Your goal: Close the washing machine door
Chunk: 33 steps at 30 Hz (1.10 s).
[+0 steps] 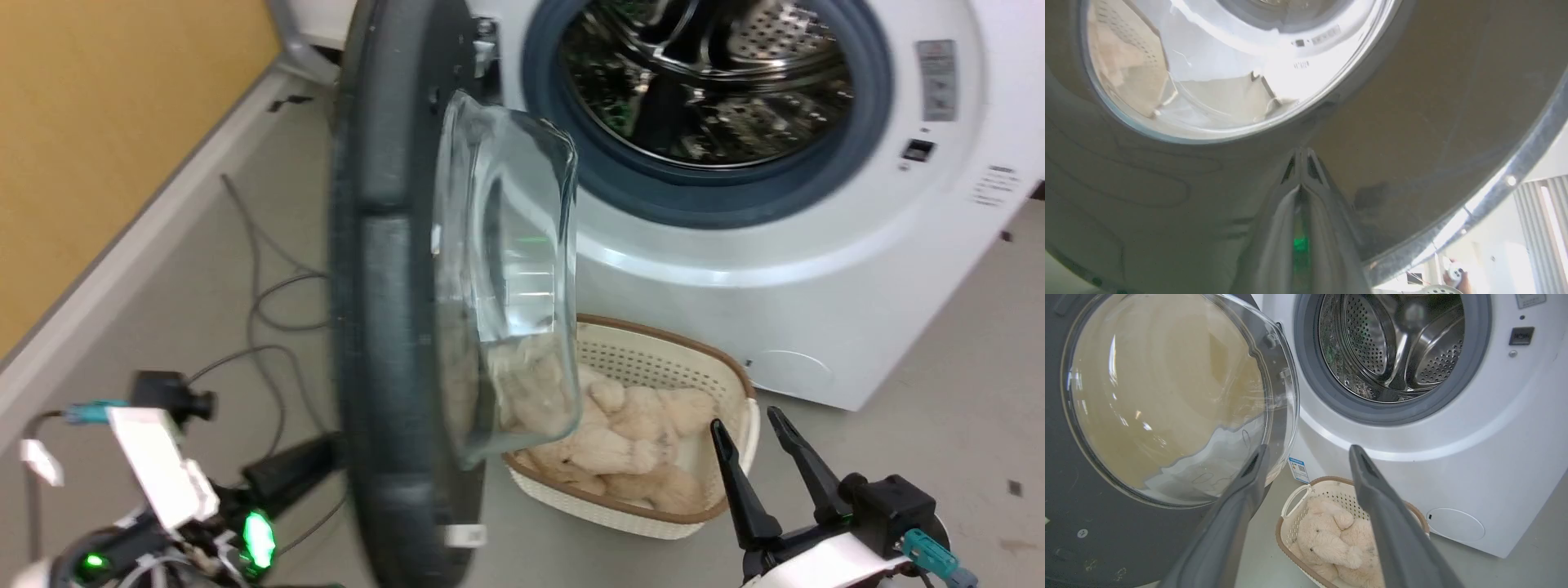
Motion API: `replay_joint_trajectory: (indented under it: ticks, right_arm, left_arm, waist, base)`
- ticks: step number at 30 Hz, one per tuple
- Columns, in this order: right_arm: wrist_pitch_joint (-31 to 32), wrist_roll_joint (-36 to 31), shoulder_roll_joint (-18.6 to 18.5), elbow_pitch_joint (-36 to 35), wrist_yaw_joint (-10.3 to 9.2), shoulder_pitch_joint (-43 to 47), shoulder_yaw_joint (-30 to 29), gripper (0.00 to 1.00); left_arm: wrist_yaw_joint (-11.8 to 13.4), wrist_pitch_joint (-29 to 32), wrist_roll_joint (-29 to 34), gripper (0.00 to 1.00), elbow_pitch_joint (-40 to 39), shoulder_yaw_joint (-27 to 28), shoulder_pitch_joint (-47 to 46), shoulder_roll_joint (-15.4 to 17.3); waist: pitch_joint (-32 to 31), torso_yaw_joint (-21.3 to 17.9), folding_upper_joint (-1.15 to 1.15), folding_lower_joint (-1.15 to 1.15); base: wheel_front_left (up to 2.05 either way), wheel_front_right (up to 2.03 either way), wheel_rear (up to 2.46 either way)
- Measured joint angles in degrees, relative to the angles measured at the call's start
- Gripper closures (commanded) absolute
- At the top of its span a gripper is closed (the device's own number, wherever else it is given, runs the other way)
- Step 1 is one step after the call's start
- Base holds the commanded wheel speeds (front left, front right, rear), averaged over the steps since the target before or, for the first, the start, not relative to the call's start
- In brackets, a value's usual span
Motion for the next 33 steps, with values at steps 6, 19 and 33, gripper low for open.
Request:
replay_joint_trajectory:
  ticks: [6,19,33]
  right_arm:
    - [0.0,-0.3,0.1,-0.3,0.0,0.2,-1.0,0.0]
    - [0.0,-0.4,0.1,-2.0,0.0,1.0,-2.4,0.0]
    - [0.0,0.1,0.3,-2.8,0.0,0.8,-2.8,0.0]
  left_arm:
    - [1.5,-2.4,-4.7,1.0,-3.9,-9.1,3.9,-0.8]
    - [-3.3,-21.7,-11.3,1.0,0.5,-28.0,2.1,-1.1]
    - [-7.9,-51.7,-11.4,1.0,18.5,-30.4,-13.9,-1.2]
  waist:
    - [0.3,-4.1,0.0,0.0]
    - [1.2,-16.7,0.0,0.0]
    - [5.9,-30.8,0.0,0.0]
  base:
    - [0.0,0.0,0.0]
    - [0.0,0.0,0.0]
    - [0.0,0.0,0.0]
